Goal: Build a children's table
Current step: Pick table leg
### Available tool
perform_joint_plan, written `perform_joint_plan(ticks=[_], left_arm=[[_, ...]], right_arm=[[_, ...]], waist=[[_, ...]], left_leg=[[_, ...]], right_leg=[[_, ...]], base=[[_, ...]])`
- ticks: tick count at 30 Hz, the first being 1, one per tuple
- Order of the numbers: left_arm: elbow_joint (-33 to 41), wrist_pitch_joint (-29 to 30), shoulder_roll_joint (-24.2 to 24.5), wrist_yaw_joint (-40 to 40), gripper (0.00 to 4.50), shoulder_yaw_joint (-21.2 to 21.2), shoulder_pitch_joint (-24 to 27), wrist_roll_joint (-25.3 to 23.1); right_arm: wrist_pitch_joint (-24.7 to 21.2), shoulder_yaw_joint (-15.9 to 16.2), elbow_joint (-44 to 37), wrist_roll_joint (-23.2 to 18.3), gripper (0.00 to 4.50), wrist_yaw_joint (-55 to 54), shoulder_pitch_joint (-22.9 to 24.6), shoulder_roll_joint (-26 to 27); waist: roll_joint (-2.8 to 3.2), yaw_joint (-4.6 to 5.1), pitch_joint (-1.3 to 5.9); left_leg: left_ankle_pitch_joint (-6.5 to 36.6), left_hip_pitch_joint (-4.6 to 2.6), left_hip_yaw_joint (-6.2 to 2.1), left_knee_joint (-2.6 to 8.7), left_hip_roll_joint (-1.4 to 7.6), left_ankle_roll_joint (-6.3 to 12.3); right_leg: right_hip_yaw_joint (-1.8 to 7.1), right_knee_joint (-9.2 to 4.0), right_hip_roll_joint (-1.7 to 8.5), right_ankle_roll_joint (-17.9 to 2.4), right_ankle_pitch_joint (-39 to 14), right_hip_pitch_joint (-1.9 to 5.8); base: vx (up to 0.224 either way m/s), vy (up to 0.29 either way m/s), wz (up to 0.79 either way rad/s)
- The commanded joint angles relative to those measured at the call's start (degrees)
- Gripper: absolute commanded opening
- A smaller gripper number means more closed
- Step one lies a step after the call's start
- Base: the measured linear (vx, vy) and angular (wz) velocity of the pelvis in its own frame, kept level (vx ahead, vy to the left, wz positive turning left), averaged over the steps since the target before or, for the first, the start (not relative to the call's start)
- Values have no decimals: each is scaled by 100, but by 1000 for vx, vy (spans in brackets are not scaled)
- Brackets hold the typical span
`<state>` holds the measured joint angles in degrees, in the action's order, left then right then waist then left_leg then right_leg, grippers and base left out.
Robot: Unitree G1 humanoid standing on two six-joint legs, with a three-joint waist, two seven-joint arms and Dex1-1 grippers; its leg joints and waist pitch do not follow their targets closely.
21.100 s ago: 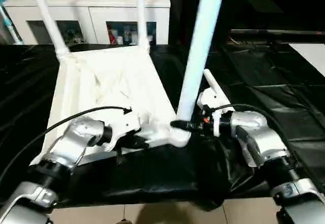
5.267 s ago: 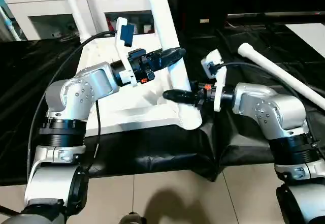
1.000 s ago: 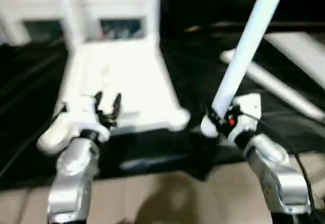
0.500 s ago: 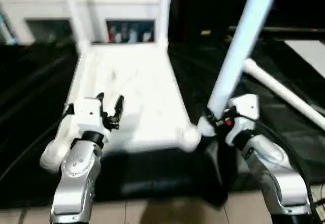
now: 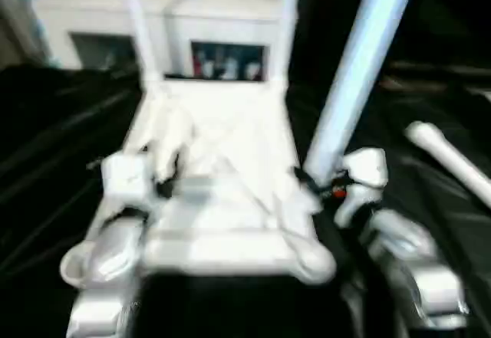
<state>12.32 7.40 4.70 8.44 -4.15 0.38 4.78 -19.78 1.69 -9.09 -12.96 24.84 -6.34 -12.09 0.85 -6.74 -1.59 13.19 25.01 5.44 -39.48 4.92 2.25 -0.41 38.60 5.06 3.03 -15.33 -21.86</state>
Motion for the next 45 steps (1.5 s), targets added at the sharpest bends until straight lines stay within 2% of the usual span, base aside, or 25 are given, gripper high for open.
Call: perform_joint_plan(ticks=[1, 2, 4, 5, 6, 9, 12, 14, 16, 17, 18, 19, 20, 21, 22, 26, 27, 30, 31, 33, 34, 37, 40, 44, 45], left_arm=[[213, 107, 36, -27, 289, 81, 28, -13], [252, 172, 44, -95, 289, 71, 41, -16], [281, 216, 53, -104, 289, 68, 39, -6], [291, 214, 55, -95, 289, 71, 35, 3], [336, 228, 42, -109, 289, 71, 39, 2], [417, 349, 64, -120, 289, 117, 30, -69], [446, 362, 77, -115, 289, 158, 14, -130], [328, 280, 20, -41, 289, 85, 1, 60], [204, 229, 37, 63, 289, 102, -37, 144], [184, 176, 45, 108, 289, 128, -55, 168], [157, 134, 39, 136, 289, 149, -82, 198], [57, 36, 17, 146, 289, 224, -107, 159], [-34, -64, 39, 155, 289, 299, -132, 60], [-101, -83, 33, 150, 289, 329, -158, 24], [-240, -69, -30, 174, 289, 343, -212, 68], [-157, 45, -171, 255, 289, 445, -147, 211], [-163, -28, -116, 441, 289, 577, -126, 219], [-226, -25, 582, 2105, 289, 1223, -77, 564], [-85, 468, 1135, 3518, 317, 1528, -86, 1254], [-28, 698, 1390, 4051, 324, 1659, -110, 1492], [-108, 894, 1806, 4622, 324, 1768, -365, 1555], [-605, 468, 2029, 5014, 366, 1889, -786, 1172], [-1511, 69, 2095, 5412, 366, 2105, -1499, 601], [-2850, -474, 1952, 5583, 366, 2191, -2491, 242], [-2850, -474, 1952, 5583, 366, 2191, -2491, 242]], right_arm=[[3, -38, -49, 3, 186, -14, 39, -33], [30, -34, -23, 14, 186, -10, 7, -45], [28, -68, 14, 18, 186, -24, -63, -41], [24, -84, 28, 13, 186, -23, -100, -40], [49, -100, 73, 2, 186, 9, -190, -48], [110, -65, 150, 16, 186, 90, -286, -92], [144, -30, 211, 36, 186, 122, -335, -118], [121, -74, 117, 9, 186, 43, -212, -97], [86, -113, 17, -5, 186, -23, -87, -98], [51, -158, -64, -27, 186, -74, -19, -90], [6, -225, -113, -71, 186, -128, 10, -59], [-31, -375, -177, -147, 186, -240, 72, 0], [-22, -431, -178, -149, 186, -293, 83, 12], [-25, -443, -167, -121, 186, -330, 78, 6], [-24, -458, -130, -59, 186, -391, 66, -9], [-184, -513, -363, -92, 186, -406, 222, -71], [-230, -509, -443, -180, 186, -336, 273, -87], [-405, -289, -654, -222, 186, -74, 354, -285], [-718, -294, -812, -652, 186, 300, 341, -395], [-841, -308, -864, -847, 186, 475, 330, -449], [-805, -167, -818, -946, 186, 1078, 225, -806], [-739, -37, -689, -943, 186, 1394, 71, -949], [-606, -2, -266, -726, 186, 1600, -242, -1117], [-756, -90, -332, -857, 186, 1751, -363, -1326], [-756, -90, -332, -857, 186, 1751, -363, -1326]], waist=[[-91, -171, 276], [41, -108, 207], [306, 200, 231], [338, 241, 211], [355, 260, 186], [383, 295, 132], [378, 409, 142], [358, 467, 135], [122, 414, 92], [-128, 375, 83], [-170, 364, 96], [-89, 352, 123], [-29, 315, 169], [-87, 375, 204], [15, 390, 251], [102, 586, 94], [215, 606, 112], [246, 657, 106], [150, 682, 92], [248, 611, 91], [109, 618, 84], [100, 615, 7], [66, 673, -21], [204, 683, -39], [207, 671, -41]], left_leg=[[14, 36, -256, -57, 625, 853], [436, -55, -319, 451, 712, 336], [1311, -439, -399, 897, 691, 132], [1739, -433, -412, 996, 711, -86], [2689, -409, -428, 1136, 740, -828], [4160, -428, -508, 1151, 712, -1951], [4325, -545, -743, 1322, 1076, -1757], [4190, -433, -738, 1530, 1258, -1250], [3804, -302, -326, 1221, 828, -668], [2303, -536, 93, 159, 219, -496], [1150, -455, 79, -137, 200, -333], [65, -44, -76, 71, 324, -433], [266, -86, -105, 379, 449, -480], [773, -115, -61, 702, 520, -405], [988, -215, -71, 771, 575, -415], [2497, -337, -17, 832, 613, -511], [2601, -399, -34, 821, 602, -549], [2876, -371, -73, 964, 706, -491], [2867, -387, -37, 988, 719, -485], [2830, -411, -46, 996, 714, -484], [2686, -343, -57, 1027, 732, -421], [2946, -497, 4, 982, 699, -637], [3259, -569, -23, 1015, 713, -754], [4007, -664, -30, 1199, 800, -830], [4065, -578, -39, 1283, 839, -823]], right_leg=[[735, -877, 1470, -929, 993, 308], [299, -821, 940, -1524, -102, 423], [-214, -250, -98, -1269, -395, 116], [-252, -203, -132, -1083, -330, 102], [-272, -187, -87, -716, -45, 78], [-173, -470, 148, -403, -55, 131], [-228, -391, 8, -392, -480, 108], [-232, -104, -29, -305, -393, 130], [13, -644, 158, -391, -1266, 128], [131, -1401, 666, -353, -4313, -249], [264, -1511, 880, -161, -5291, -228], [228, -1257, 895, 104, -5309, 161], [161, -1131, 770, -39, -4600, 218], [-38, -913, 312, -233, -2827, 154], [-75, -840, 227, -338, -2339, 135], [-208, -1101, 293, -418, -3322, 42], [-212, -1124, 312, -392, -3358, 32], [-238, -1079, 303, -493, -2656, 138], [-228, -1091, 321, -645, -2503, 119], [-185, -1048, 376, -740, -2621, 120], [-182, -971, 398, -791, -2622, 168], [-188, -1126, 419, -670, -3229, 28], [-341, -1211, 377, -508, -3267, 99], [-554, -1176, 275, -490, -2721, 271], [-567, -1057, 275, -504, -2574, 370]], base=[[-15, 113, -1], [-32, 191, -5], [-44, 153, -6], [-26, 86, -2], [-64, 155, 1], [-77, 92, 4], [-91, -11, 3], [-76, -134, 14], [-69, -208, 15], [-65, -225, 16], [-77, -211, -6], [-22, -127, -31], [-22, -127, -31], [-8, -62, -12], [-70, -63, 10], [-33, -28, 2], [0, 0, 0], [0, 0, 0], [0, 0, 0], [0, 0, 0], [0, 0, 0], [0, 0, 0], [-36, 8, -1], [-13, 5, 0], [0, 0, 0]])
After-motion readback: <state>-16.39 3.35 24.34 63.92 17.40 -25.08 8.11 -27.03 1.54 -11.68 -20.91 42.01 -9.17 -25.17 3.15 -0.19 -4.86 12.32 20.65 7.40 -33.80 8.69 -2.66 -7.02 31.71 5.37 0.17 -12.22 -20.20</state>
